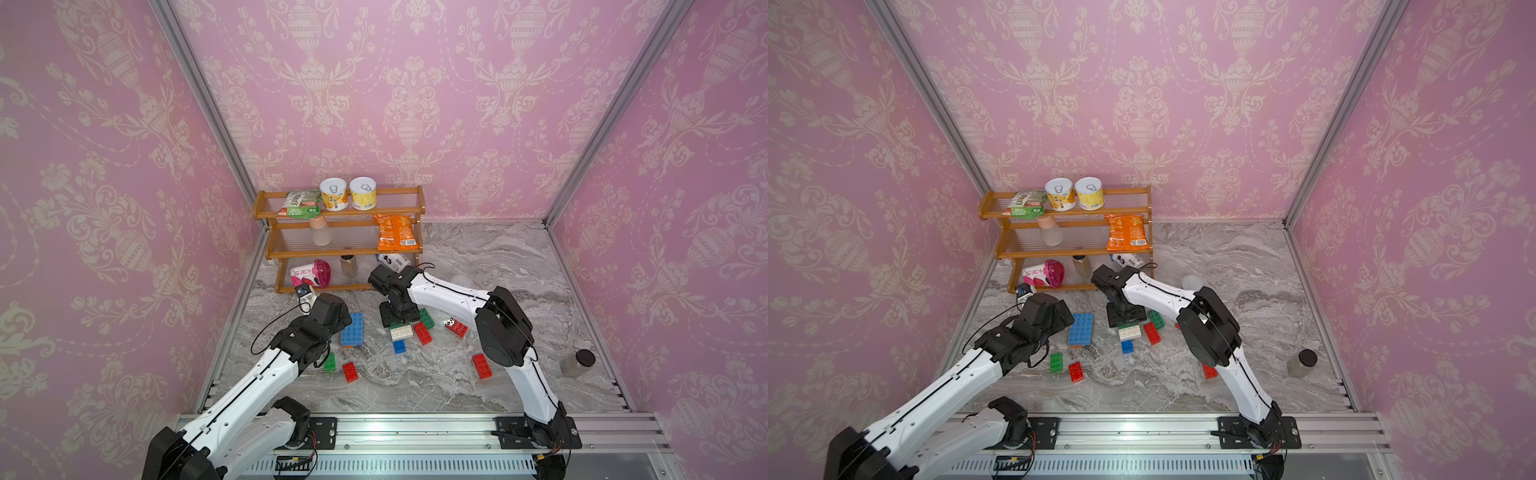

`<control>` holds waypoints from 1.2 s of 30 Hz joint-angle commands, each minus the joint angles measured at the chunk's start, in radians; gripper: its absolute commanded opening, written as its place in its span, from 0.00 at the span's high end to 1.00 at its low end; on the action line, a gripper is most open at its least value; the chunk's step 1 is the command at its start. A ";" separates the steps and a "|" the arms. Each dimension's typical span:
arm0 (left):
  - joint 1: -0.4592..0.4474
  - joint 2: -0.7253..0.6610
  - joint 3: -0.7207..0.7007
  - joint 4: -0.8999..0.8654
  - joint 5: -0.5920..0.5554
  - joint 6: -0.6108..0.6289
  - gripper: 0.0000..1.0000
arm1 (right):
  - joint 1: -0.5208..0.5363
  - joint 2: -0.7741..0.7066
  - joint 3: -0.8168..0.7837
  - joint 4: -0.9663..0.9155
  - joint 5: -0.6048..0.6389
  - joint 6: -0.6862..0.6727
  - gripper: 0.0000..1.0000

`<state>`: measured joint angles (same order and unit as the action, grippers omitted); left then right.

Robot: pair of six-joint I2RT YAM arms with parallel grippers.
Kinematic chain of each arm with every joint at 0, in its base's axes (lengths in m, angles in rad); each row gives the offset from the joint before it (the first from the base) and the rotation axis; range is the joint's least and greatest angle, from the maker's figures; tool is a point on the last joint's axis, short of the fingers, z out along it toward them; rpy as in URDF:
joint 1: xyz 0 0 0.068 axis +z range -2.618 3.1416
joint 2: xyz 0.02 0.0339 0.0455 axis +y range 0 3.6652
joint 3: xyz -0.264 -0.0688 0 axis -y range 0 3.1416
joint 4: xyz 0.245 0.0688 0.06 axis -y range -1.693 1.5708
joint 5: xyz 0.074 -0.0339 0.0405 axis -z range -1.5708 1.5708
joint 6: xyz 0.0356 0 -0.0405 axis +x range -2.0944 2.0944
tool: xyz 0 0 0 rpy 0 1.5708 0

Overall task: Assemble a rectangle with lego
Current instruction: Assemble the lego brick with the lego brick.

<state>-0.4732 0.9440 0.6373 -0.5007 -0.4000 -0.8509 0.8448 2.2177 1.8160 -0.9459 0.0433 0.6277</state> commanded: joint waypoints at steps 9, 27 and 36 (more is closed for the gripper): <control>0.009 -0.017 -0.021 0.000 0.018 0.005 0.01 | -0.017 0.038 0.016 -0.013 0.017 -0.003 1.00; 0.011 -0.016 -0.015 -0.002 0.023 0.018 0.01 | -0.015 0.069 0.131 -0.139 0.017 0.030 1.00; 0.011 -0.014 -0.015 -0.004 0.025 0.019 0.01 | -0.023 0.094 0.142 -0.159 0.028 0.036 1.00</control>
<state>-0.4721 0.9421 0.6292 -0.4942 -0.3897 -0.8501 0.8291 2.2829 1.9453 -1.0645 0.0513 0.6483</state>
